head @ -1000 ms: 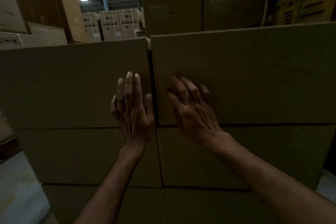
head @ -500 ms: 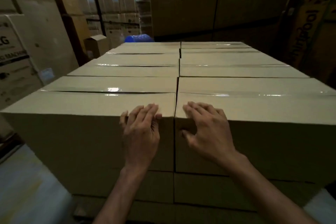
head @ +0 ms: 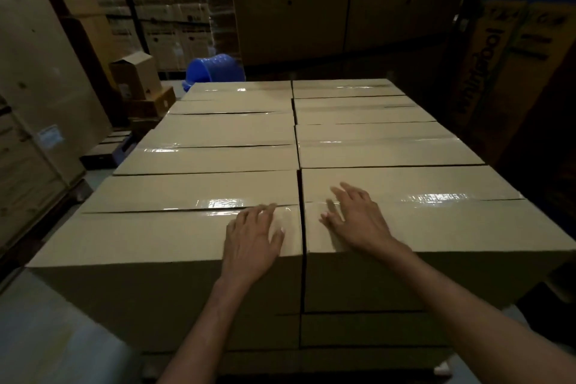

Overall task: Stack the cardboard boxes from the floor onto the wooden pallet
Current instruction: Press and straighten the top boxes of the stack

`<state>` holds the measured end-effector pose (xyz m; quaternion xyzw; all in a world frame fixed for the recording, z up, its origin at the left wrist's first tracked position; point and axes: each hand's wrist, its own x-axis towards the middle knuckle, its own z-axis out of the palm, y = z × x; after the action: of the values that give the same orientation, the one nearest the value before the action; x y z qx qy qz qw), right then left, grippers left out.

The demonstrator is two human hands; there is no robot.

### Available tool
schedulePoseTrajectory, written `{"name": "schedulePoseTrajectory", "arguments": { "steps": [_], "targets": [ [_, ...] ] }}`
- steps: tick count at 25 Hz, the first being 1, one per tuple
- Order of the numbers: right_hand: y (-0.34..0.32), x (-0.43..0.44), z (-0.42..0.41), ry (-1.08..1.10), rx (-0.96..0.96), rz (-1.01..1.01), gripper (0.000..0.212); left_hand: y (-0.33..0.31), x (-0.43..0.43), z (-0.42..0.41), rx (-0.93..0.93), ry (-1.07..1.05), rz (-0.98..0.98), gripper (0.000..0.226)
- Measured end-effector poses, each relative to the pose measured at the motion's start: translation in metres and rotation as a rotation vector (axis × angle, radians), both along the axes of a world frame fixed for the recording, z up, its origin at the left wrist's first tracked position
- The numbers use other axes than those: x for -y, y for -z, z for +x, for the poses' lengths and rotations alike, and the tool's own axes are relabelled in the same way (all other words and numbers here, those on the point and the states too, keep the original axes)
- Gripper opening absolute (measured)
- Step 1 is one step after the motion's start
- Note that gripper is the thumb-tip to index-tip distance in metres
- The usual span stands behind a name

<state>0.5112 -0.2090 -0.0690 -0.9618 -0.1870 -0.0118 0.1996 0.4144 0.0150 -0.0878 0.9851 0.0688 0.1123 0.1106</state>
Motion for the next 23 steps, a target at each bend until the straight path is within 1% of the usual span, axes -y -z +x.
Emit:
{"name": "schedulePoseTrajectory", "arguments": {
  "steps": [1, 3, 5, 7, 8, 9, 10, 12, 14, 17, 20, 23],
  "targets": [
    [0.001, -0.002, 0.010, 0.022, -0.027, -0.064, 0.072, -0.001, -0.001, 0.008, -0.077, 0.039, 0.012, 0.057],
    [0.011, -0.007, 0.014, 0.027, -0.081, -0.158, 0.079, 0.000, -0.001, 0.015, -0.157, 0.080, 0.009, 0.058],
    [0.018, -0.011, 0.013, 0.042, -0.070, -0.147, 0.076, -0.006, -0.005, 0.023, -0.120, 0.085, -0.012, 0.056],
    [0.013, -0.021, 0.036, 0.046, 0.003, -0.052, 0.065, -0.010, -0.013, 0.044, -0.040, 0.060, -0.029, 0.052],
    [0.008, -0.027, 0.054, 0.041, 0.031, 0.016, 0.061, -0.009, -0.018, 0.061, -0.010, 0.039, -0.048, 0.053],
    [0.003, -0.034, 0.075, 0.035, 0.042, 0.054, 0.061, -0.009, -0.024, 0.079, -0.007, 0.013, -0.055, 0.058],
    [0.000, -0.041, 0.096, 0.034, 0.037, 0.040, 0.066, -0.007, -0.030, 0.097, -0.025, -0.020, -0.040, 0.063],
    [0.006, -0.056, 0.127, 0.029, 0.000, -0.071, 0.071, -0.002, -0.037, 0.133, -0.102, -0.078, -0.020, 0.070],
    [0.016, -0.065, 0.137, 0.028, -0.027, -0.146, 0.071, 0.006, -0.036, 0.154, -0.153, -0.104, -0.028, 0.070],
    [0.027, -0.069, 0.136, 0.059, -0.013, -0.155, 0.071, 0.017, -0.034, 0.158, -0.142, -0.123, -0.020, 0.067],
    [0.016, -0.069, 0.145, 0.012, -0.091, -0.195, 0.072, 0.012, -0.042, 0.165, -0.194, -0.094, -0.104, 0.066],
    [-0.011, -0.056, 0.123, -0.075, -0.194, -0.208, 0.077, -0.015, -0.054, 0.159, -0.290, 0.024, -0.253, 0.068]
  ]
}}
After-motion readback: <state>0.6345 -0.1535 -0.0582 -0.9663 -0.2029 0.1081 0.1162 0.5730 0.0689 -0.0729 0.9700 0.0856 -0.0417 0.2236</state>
